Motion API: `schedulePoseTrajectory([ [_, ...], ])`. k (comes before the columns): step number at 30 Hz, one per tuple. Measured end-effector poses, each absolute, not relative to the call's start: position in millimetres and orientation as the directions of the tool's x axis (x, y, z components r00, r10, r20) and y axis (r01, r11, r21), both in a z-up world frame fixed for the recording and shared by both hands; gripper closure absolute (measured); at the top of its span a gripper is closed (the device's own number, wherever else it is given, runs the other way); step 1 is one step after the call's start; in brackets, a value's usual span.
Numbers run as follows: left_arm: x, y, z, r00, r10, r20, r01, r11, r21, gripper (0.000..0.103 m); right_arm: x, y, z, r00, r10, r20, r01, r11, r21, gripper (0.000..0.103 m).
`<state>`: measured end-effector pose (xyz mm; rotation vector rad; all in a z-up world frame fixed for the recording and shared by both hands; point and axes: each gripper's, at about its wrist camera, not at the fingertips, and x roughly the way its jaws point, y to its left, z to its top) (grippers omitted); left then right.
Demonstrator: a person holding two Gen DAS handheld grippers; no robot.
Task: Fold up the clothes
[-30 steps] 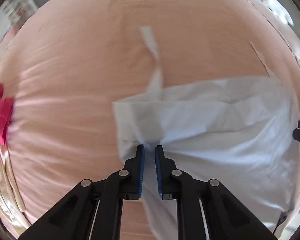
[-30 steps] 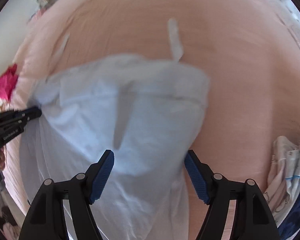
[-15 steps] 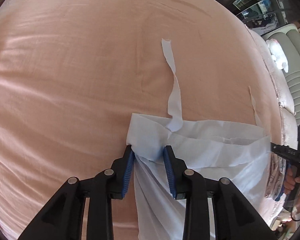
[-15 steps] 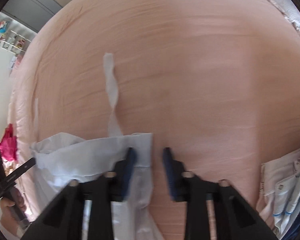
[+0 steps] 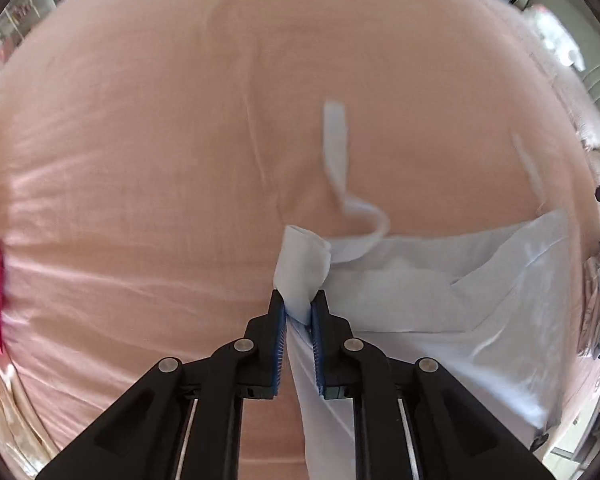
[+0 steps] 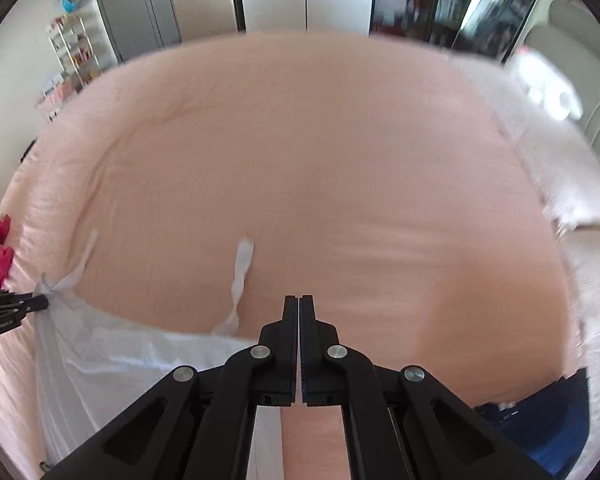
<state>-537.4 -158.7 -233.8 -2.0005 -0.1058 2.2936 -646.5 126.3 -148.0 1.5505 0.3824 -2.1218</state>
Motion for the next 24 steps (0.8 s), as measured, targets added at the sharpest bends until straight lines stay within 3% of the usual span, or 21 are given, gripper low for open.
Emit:
schedulePoseTrajectory([
  [3,-528,-172,-215,-0.217,0.194,-0.957,0.017,-0.979,-0.203,0.087,-651,139,-180,-0.044,-0.284,-0.958,0.434,-0.869,0.238,0.1],
  [4,-521,-177,-205,-0.268,0.209,-0.94,0.029,-0.974,-0.225,0.073,-640,143,-180,-0.053,-0.28,-0.959,0.442,-0.867,0.229,0.089],
  [5,-515,-183,-201,-0.297,0.186,-0.937,0.055,-0.976,-0.212,0.061,-636,134,-182,-0.067,-0.261,-0.963,0.455,-0.867,0.203,0.071],
  [6,-510,-188,-199,-0.321,0.166,-0.932,0.08,-0.976,-0.201,0.039,-635,127,-187,-0.063,-0.246,-0.967,0.464,-0.865,0.19,0.063],
  [7,-506,-191,-204,-0.31,0.173,-0.935,0.089,-0.974,-0.21,0.037,-634,123,-192,-0.043,-0.245,-0.969,0.469,-0.861,0.197,0.062],
  [9,-499,-197,-214,-0.286,0.189,-0.939,0.105,-0.968,-0.227,0.037,-639,107,-201,-0.009,-0.254,-0.967,0.493,-0.843,0.216,0.062],
  [12,-497,-188,-223,-0.257,0.168,-0.952,0.064,-0.98,-0.19,0.037,-625,91,-208,-0.073,-0.191,-0.979,0.581,-0.806,0.114,0.063],
  [14,-493,-176,-225,-0.251,0.137,-0.958,0.045,-0.987,-0.153,0.037,-618,86,-210,-0.116,-0.164,-0.98,0.623,-0.78,0.057,0.095],
  [18,-500,-158,-229,-0.242,0.176,-0.954,0.05,-0.98,-0.194,0.037,-612,96,-185,-0.23,-0.197,-0.953,0.636,-0.772,0.006,0.096],
  [21,-502,-159,-236,-0.225,0.205,-0.952,0.051,-0.974,-0.222,0.037,-623,127,-174,-0.216,-0.294,-0.931,0.532,-0.835,0.14,0.096],
  [24,-507,-151,-240,-0.245,0.236,-0.94,0.021,-0.968,-0.248,0.037,-636,145,-199,-0.154,-0.291,-0.944,0.378,-0.9,0.216,0.096],
])
